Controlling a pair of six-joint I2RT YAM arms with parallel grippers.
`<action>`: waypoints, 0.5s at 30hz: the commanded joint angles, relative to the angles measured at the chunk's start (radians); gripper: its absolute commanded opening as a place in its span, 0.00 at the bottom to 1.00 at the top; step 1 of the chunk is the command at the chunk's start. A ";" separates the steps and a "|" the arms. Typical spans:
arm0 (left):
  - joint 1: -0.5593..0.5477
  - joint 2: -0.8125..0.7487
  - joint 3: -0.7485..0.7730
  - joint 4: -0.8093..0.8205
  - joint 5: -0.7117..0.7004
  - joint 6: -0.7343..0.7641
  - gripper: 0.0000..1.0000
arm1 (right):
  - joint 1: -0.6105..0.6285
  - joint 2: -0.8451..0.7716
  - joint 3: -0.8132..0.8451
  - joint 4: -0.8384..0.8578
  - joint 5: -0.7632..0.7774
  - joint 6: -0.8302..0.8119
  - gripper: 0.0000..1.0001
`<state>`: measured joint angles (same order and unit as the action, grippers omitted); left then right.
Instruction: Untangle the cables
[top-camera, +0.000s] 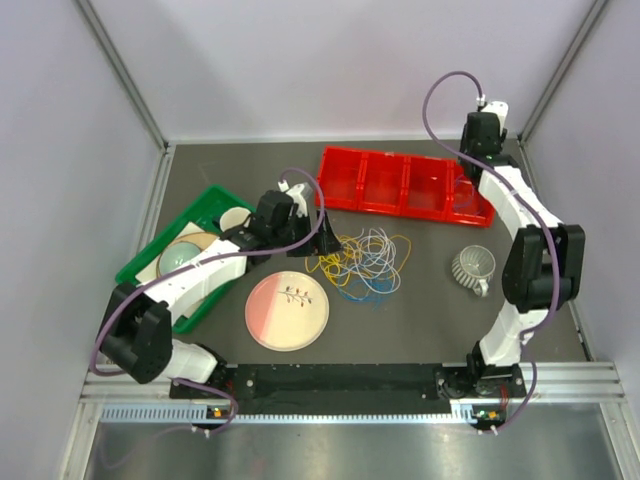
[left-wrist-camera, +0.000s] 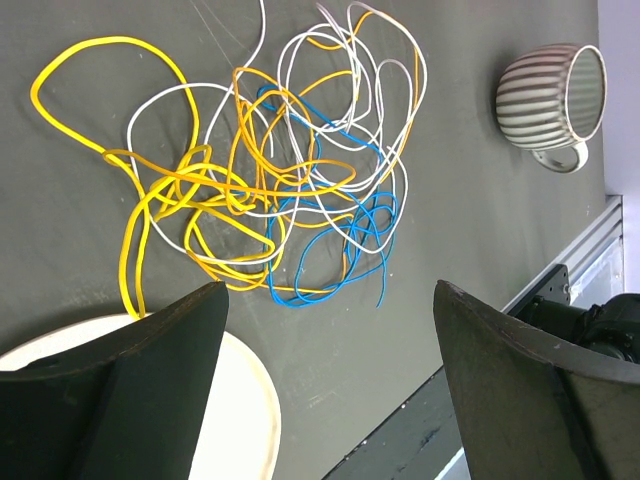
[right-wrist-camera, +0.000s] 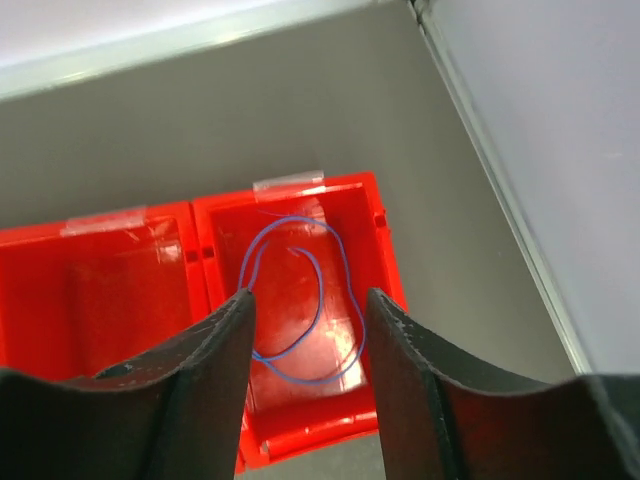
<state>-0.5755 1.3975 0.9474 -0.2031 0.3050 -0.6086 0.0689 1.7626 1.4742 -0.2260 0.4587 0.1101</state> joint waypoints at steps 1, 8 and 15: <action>0.002 -0.051 -0.002 0.010 -0.006 0.000 0.89 | -0.006 -0.012 0.112 -0.055 0.002 0.036 0.48; 0.000 -0.051 -0.010 0.010 -0.021 0.006 0.89 | -0.008 -0.193 0.036 -0.087 -0.225 0.163 0.48; -0.004 -0.026 -0.010 0.024 -0.046 -0.013 0.89 | 0.181 -0.399 -0.228 -0.087 -0.281 0.266 0.52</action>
<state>-0.5758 1.3766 0.9375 -0.2039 0.2855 -0.6098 0.1280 1.4330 1.3617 -0.3134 0.2325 0.3054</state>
